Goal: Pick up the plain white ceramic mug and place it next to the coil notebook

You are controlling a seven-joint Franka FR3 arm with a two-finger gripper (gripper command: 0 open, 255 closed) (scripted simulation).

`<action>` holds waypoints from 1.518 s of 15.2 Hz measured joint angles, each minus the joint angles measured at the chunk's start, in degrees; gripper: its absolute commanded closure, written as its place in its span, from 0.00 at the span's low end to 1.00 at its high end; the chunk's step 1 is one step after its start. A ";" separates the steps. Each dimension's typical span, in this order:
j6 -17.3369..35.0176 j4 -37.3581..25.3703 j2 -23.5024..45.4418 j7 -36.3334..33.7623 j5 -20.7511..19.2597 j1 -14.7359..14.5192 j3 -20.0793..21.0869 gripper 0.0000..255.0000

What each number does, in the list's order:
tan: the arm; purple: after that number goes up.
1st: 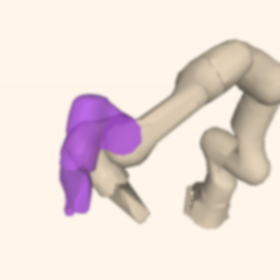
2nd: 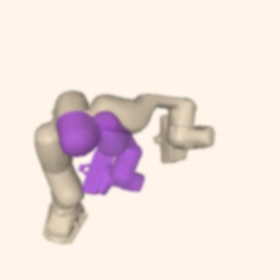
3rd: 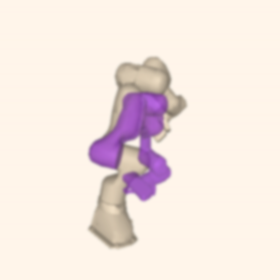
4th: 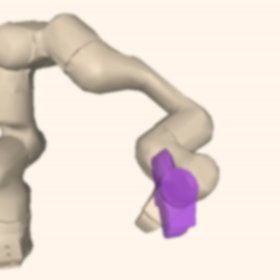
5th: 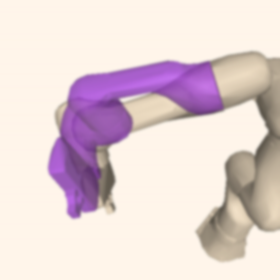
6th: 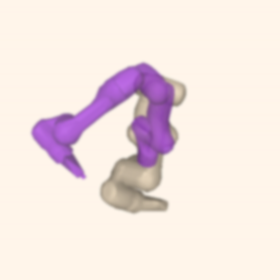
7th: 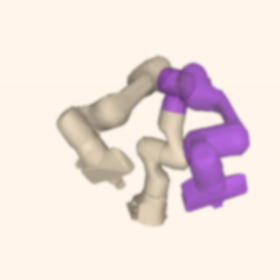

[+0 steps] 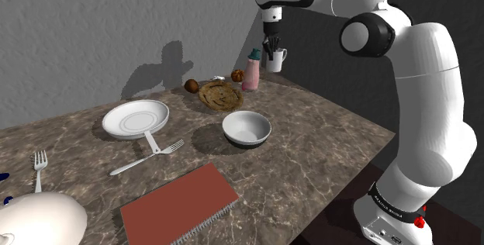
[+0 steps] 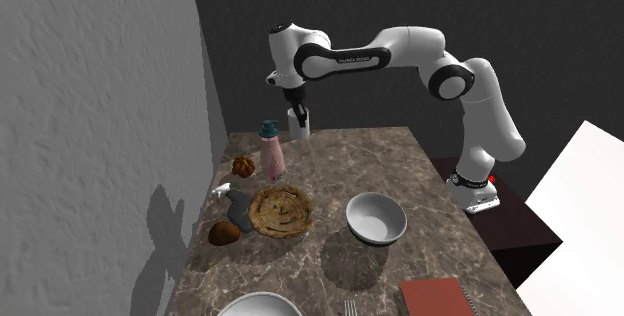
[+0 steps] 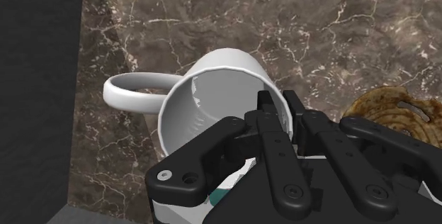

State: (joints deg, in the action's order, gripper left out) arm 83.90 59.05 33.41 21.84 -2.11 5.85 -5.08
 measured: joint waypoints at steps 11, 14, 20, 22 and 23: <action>2.99 15.96 -12.55 -5.72 -0.60 -4.74 1.39 1.00; 5.00 23.27 -17.65 -8.98 -0.71 -6.93 2.46 1.00; 7.65 34.71 -26.16 -15.42 -0.39 -10.74 5.02 1.00; 8.37 37.87 -28.49 -18.00 -0.04 -12.17 6.21 1.00; 8.78 39.76 -29.93 -19.13 0.13 -12.78 6.74 1.00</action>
State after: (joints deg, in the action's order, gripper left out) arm 92.67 98.81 3.47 2.71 -1.98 -6.92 1.66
